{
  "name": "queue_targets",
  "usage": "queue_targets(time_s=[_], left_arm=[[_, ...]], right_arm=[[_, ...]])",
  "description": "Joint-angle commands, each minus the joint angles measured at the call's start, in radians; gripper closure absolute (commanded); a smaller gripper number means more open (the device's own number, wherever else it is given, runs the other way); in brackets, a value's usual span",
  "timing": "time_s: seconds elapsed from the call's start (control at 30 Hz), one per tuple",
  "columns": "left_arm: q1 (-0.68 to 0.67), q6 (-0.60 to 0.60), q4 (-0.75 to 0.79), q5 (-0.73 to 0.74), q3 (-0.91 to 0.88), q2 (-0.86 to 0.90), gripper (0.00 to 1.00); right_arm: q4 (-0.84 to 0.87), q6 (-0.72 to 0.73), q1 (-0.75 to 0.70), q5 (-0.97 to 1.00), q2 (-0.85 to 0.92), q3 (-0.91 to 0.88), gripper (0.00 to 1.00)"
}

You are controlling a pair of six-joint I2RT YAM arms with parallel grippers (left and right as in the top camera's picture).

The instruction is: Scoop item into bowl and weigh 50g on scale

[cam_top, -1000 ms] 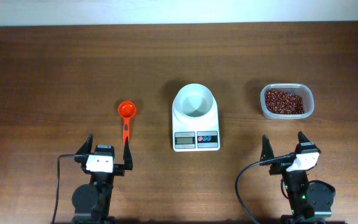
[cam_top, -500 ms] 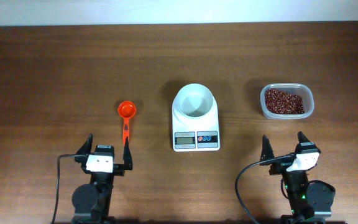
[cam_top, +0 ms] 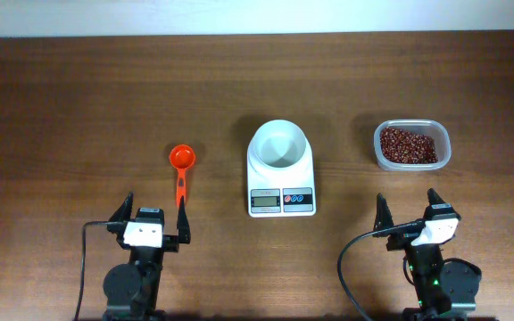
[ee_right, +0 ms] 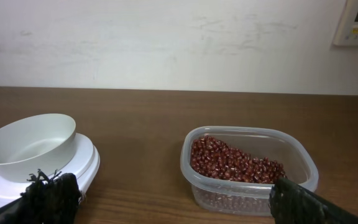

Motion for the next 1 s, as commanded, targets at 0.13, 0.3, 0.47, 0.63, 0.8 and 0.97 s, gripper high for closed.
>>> queue_targets(time_s=[0.13,0.3,0.47,0.63,0.8,0.97], left_arm=[[-0.004,-0.005,-0.004,0.007,-0.004,-0.008,0.01],[-0.004,-0.005,-0.004,0.007,-0.004,-0.008,0.01],[-0.004,-0.005,-0.004,0.007,-0.004,-0.008,0.01],[-0.004,-0.005,-0.004,0.007,-0.004,-0.008,0.01],[-0.004,-0.005,-0.004,0.007,-0.004,-0.008,0.01],[-0.004,-0.005,-0.004,0.007,-0.004,-0.008,0.01]], right_arm=[[-0.007,0.005,0.009,0.008,-0.008,-0.005,0.01],[-0.007,0.005,0.009,0.008,-0.008,-0.005,0.01],[-0.007,0.005,0.009,0.008,-0.008,-0.005,0.02],[-0.007,0.005,0.009,0.008,-0.008,-0.005,0.01],[-0.007,0.005,0.009,0.008,-0.008,-0.005,0.01],[-0.007,0.005,0.009,0.008,-0.008,-0.005,0.01]])
